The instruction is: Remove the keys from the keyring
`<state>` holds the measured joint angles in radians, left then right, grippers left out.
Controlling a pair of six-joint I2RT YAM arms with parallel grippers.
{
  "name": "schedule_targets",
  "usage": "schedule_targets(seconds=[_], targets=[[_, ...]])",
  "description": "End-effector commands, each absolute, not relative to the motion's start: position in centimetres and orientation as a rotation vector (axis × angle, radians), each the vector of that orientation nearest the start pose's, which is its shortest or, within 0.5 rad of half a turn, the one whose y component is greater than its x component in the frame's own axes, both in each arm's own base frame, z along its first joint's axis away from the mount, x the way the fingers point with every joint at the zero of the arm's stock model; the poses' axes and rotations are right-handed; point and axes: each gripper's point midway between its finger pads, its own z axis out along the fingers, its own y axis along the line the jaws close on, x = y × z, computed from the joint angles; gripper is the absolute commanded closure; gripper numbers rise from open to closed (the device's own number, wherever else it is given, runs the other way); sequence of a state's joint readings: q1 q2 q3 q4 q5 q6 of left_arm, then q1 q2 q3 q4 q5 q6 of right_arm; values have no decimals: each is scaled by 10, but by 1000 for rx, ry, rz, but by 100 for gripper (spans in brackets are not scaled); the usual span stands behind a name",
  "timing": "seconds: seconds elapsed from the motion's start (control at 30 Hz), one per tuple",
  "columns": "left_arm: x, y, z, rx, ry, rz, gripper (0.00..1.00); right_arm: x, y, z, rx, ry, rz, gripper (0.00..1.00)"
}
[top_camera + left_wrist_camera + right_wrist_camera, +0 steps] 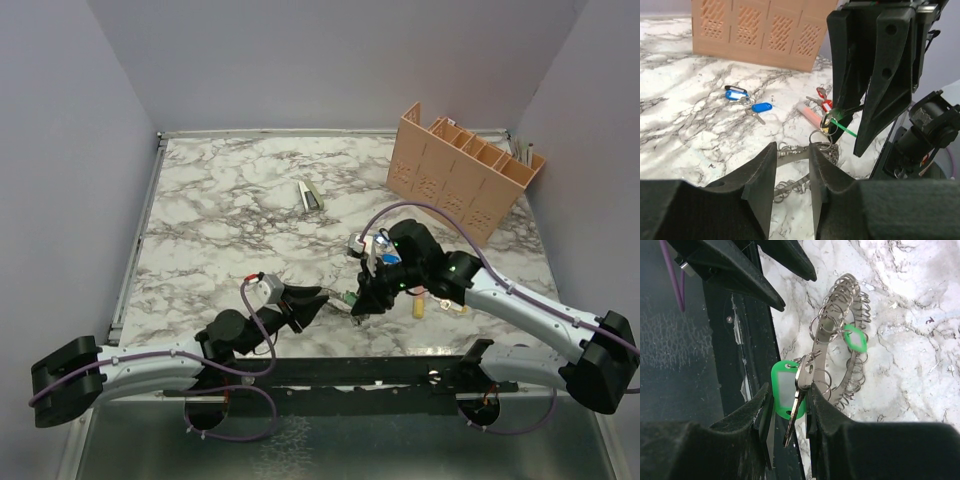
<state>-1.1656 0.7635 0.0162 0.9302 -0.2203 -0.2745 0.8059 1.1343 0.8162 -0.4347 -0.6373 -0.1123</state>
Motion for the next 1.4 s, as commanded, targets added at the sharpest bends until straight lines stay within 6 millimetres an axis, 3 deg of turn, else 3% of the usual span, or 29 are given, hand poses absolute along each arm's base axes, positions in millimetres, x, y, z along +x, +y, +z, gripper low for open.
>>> schedule_targets(seconds=[0.0, 0.33, 0.57, 0.97, 1.2, 1.37], targets=[[137, -268, 168, 494, 1457, -1048, 66, 131, 278, 162, -1316, 2008, 1064, 99], [132, -283, 176, 522, 1494, -1082, 60, 136, 277, 164, -1225, 2111, 1044, 99], [138, -290, 188, 416, 1526, -1080, 58, 137, 277, 166, -1143, 2189, 1048, 99], [144, -287, 183, 433, 1558, -963, 56, 133, 275, 179, -1043, 2255, 1071, 99], [141, -286, 191, 633, 1440, -853, 54, 125, 270, 178, -1061, 2262, 1087, 99], [134, -295, 197, 884, 1271, -735, 46, 124, 270, 174, -1100, 2274, 1080, 99]])
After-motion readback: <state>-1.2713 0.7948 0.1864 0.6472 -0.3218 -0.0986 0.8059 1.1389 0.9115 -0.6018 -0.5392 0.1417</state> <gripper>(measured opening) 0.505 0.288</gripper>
